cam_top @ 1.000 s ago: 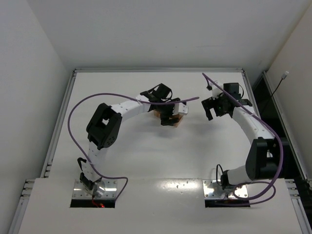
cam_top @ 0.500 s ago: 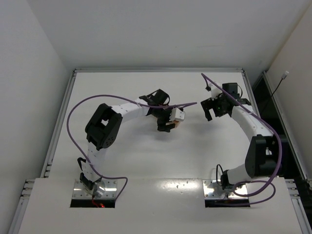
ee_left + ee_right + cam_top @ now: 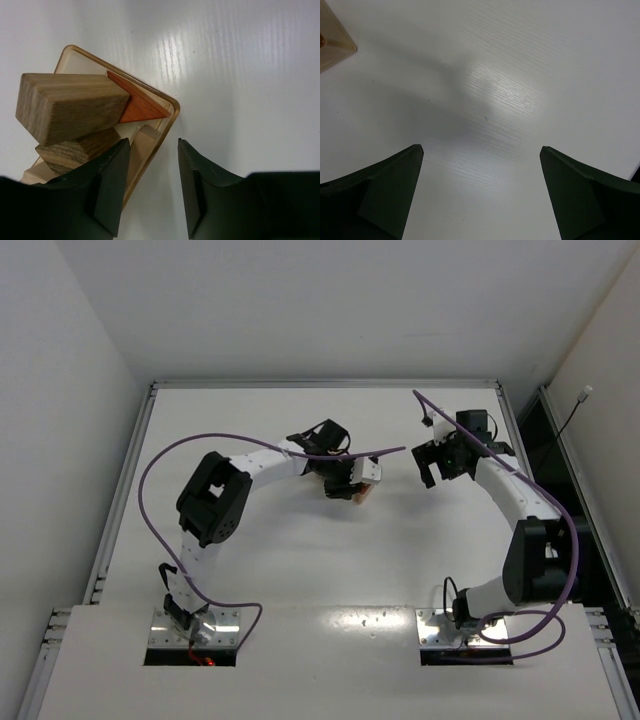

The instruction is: Build the wood block tower

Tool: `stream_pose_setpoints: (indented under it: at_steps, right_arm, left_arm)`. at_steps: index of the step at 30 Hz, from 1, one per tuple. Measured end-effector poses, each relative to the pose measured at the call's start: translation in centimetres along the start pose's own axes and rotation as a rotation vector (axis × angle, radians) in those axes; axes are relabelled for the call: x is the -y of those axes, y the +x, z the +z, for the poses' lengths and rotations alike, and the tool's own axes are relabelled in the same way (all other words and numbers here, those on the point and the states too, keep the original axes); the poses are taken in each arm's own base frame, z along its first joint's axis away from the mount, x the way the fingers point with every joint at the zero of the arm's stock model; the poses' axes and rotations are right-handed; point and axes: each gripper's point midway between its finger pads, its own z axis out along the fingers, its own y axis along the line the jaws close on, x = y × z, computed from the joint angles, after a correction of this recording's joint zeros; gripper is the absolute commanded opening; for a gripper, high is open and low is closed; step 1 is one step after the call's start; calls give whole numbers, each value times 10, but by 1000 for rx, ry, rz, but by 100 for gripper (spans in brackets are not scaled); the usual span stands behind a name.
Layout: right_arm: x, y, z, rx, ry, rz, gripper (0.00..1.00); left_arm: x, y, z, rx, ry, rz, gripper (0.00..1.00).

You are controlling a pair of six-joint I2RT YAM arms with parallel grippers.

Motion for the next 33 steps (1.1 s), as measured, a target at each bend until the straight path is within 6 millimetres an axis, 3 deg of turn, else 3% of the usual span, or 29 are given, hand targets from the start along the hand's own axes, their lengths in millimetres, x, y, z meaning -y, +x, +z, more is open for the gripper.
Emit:
stream_pose_setpoints:
  at_steps: [2,6,10,16,22,26,33]
  right_arm:
    - [0,0,0,0,0,0,100]
    - [0,1,0,-3,-1,0,100]
    - [0,0,-1,-8,-4,1,100]
    - [1,-3,-2,-3,-3,0,100]
    - [-3,-3,-2,1,-23,1,100]
    - [-6,-4,-2,5,-39,1,100]
    - [-8,-9,-4,13,-55,1,100]
  left_arm:
    - [-3,4,3,-12,-7,-4,30]
    - [-6,6,4,-24,-21,-3,27]
    - [-9,6,4,-26,-30,0,0]
    - [-4,4,3,-17,-40,-44,0]
    - [38,0,-22,24,45,-239,0]
    - [73,-21,-48,84,147,-406,0]
    - [99,-59,-71,228,333,-597,0]
